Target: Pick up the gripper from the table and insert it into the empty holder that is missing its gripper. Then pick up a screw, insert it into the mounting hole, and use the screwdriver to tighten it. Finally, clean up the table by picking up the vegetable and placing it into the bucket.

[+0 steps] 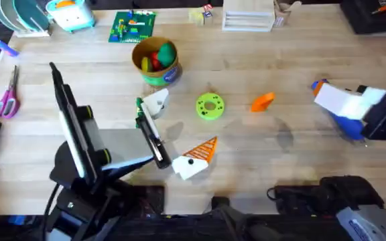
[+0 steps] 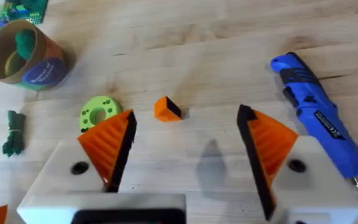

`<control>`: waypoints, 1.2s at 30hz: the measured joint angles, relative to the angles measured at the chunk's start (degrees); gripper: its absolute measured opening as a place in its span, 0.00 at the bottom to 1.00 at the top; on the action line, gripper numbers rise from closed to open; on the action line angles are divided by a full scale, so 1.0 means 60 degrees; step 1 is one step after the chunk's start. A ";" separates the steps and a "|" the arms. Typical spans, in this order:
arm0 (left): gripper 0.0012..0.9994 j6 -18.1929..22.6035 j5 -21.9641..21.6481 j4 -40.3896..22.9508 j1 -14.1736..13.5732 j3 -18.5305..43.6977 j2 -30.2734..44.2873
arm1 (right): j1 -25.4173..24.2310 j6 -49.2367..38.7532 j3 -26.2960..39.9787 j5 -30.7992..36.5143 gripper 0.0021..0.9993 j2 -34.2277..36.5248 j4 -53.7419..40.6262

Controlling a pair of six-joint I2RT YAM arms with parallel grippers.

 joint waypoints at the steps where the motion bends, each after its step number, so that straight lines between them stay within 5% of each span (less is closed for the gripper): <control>1: 0.99 0.0061 -0.0011 0.0233 0.0000 -0.0135 0.0000 | 0.0000 0.0000 0.0000 -0.0013 0.99 -0.0001 0.0000; 13: 0.99 0.0118 -0.0244 -0.0038 0.0000 -0.0381 -0.0002 | 0.0000 -0.0564 0.0013 -0.0300 0.99 0.0144 -0.0062; 22: 0.99 -0.0098 -0.0244 -0.0035 0.0000 -0.0381 0.0000 | 0.0872 -0.2129 0.0510 -0.1268 0.99 0.3652 -0.1244; 29: 0.99 -0.0144 -0.0244 -0.0035 0.0000 -0.0381 0.0000 | 0.2663 -0.4603 0.0959 -0.0162 0.99 0.6176 -0.1112; 36: 0.99 -0.0147 -0.0244 -0.0035 0.0000 -0.0381 0.0000 | 0.3659 -0.7627 0.0972 0.1641 0.99 0.7170 0.0301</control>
